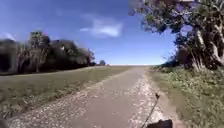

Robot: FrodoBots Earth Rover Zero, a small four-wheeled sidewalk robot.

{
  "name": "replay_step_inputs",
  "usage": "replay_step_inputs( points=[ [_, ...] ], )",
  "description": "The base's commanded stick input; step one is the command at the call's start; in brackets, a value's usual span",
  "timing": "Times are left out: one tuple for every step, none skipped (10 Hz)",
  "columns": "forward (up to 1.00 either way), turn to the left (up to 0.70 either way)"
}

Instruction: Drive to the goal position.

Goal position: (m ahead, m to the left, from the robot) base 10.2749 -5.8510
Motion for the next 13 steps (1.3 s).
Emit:
replay_step_inputs(
  points=[
    [0.26, 0.00],
    [0.00, 0.00],
    [0.00, 0.00],
    [0.00, 0.00],
    [0.00, 0.00],
    [0.00, 0.00],
    [0.00, 0.00],
    [0.00, 0.00],
    [0.00, 0.00],
    [0.00, 0.00],
    [0.00, 0.14],
    [0.00, 0.14],
    [0.00, 0.01]
  ],
)
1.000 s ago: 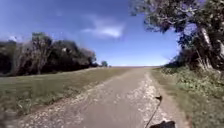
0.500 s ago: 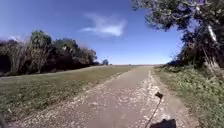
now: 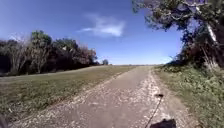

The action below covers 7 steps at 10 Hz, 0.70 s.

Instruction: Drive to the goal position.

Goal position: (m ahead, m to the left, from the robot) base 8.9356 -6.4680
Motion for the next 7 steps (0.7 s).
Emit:
replay_step_inputs(
  points=[
    [0.00, 0.00],
    [0.00, 0.00],
    [0.00, 0.00],
    [0.50, 0.00],
    [0.50, 0.00],
    [0.50, 0.00],
    [0.50, 0.00]
  ],
)
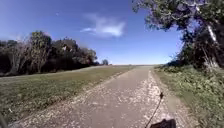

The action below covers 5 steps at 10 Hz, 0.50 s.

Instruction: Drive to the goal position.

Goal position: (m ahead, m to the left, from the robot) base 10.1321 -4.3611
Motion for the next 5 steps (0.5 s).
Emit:
replay_step_inputs(
  points=[
    [0.50, 0.00],
    [0.50, 0.00],
    [0.50, 0.00],
    [0.50, 0.00],
    [0.50, 0.00]
  ],
)
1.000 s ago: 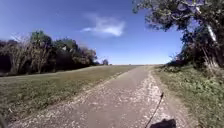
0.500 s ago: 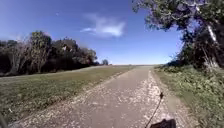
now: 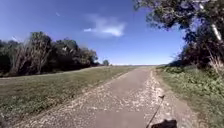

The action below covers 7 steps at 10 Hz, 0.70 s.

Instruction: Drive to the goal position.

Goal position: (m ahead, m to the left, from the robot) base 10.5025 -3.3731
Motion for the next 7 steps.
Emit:
replay_step_inputs(
  points=[
    [0.50, 0.00],
    [0.50, -0.01],
    [0.50, -0.34],
    [0.50, -0.50],
    [0.50, -0.50],
    [0.50, -0.50],
    [0.50, 0.00]
  ],
)
